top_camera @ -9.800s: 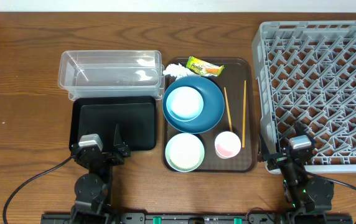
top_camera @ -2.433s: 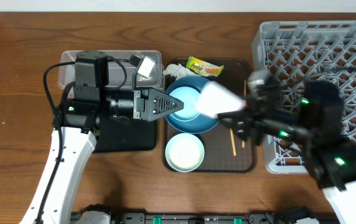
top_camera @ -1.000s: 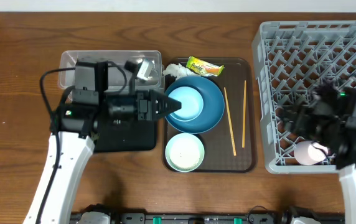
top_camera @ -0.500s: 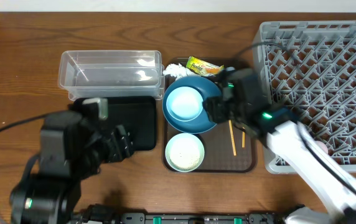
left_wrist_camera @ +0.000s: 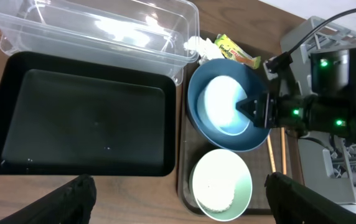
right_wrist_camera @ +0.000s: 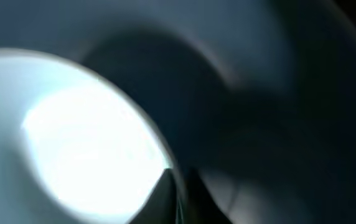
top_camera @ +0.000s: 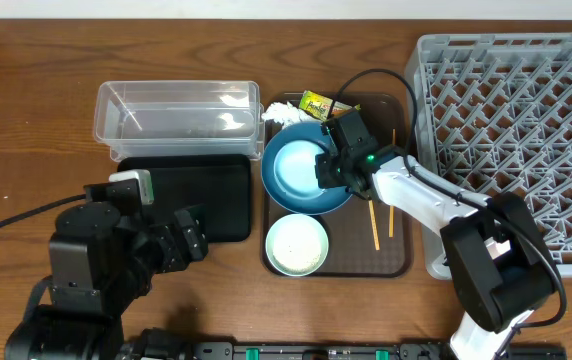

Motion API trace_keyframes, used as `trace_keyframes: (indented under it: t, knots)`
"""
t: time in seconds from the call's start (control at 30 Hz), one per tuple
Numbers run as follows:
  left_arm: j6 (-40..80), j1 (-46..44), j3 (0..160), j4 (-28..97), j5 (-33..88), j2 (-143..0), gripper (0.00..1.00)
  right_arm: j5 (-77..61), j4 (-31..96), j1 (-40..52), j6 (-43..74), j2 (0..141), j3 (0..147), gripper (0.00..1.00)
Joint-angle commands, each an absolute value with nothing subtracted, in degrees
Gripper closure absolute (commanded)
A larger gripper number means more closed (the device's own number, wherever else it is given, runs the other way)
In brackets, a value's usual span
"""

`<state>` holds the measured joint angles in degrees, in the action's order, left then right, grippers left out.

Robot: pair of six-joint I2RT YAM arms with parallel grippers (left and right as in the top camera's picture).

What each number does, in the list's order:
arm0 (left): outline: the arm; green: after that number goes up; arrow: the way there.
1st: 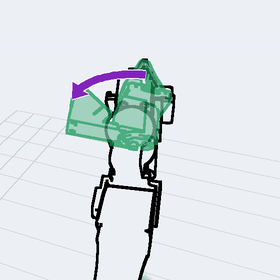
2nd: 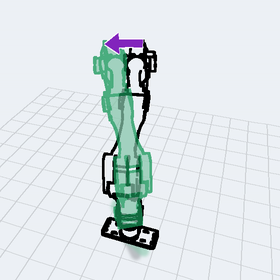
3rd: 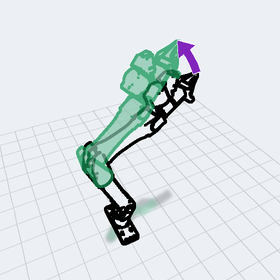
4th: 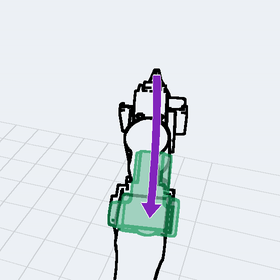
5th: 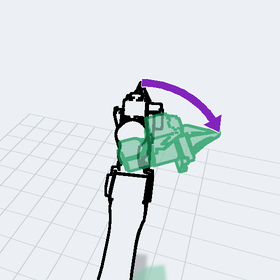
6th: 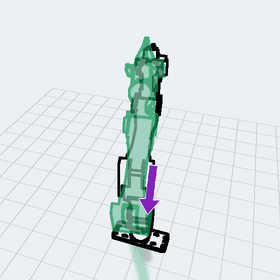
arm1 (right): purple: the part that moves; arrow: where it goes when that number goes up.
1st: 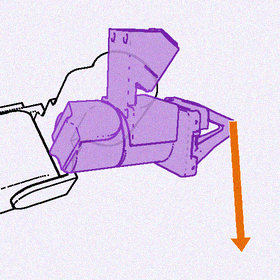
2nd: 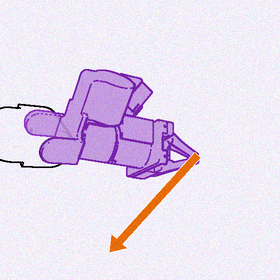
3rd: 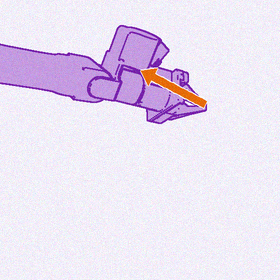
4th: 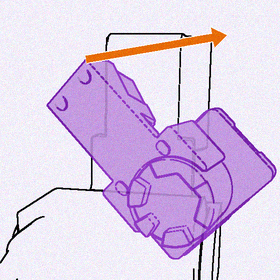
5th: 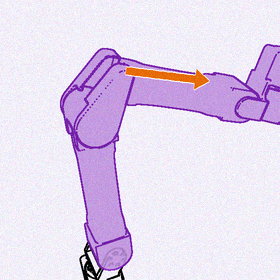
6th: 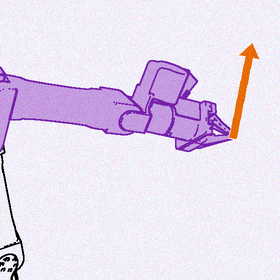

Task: Sort waste into correct bins and load items into the dishwasher rack
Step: 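Grasp the light-blue bowl with the right gripper and place it in the rack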

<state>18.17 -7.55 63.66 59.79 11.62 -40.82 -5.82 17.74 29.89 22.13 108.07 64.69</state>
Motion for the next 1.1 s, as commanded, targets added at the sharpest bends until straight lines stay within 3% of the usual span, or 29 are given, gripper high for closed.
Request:
trace_keyframes:
  t: [0.0, 0.2, 0.53, 0.87, 1.07]
  knots:
    - [18.11, -7.46, 64.10, 59.79, 10.87, -40.84, 0.10, -4.89, 18.33, 30.28, 22.26, 104.73, 66.52, 0.99]
    - [18.11, -7.46, 64.10, 59.79, 10.87, -40.84, 0.09, 9.17, 27.62, 29.12, 22.24, 92.29, 66.65, 0.99]
    - [18.11, -7.46, 64.10, 59.79, 10.87, -40.84, 0.10, 64.84, 36.16, 23.16, 22.28, 77.87, 66.63, 0.99]
    - [18.11, -7.46, 64.10, 59.79, 10.87, -40.82, 0.09, 71.88, 31.38, 3.25, 21.71, 85.60, 66.63, 0.99]
    - [18.11, -7.46, 64.10, 59.79, 10.87, -40.84, 0.09, 71.83, 22.87, -4.40, 10.92, 93.03, 66.63, 0.99]
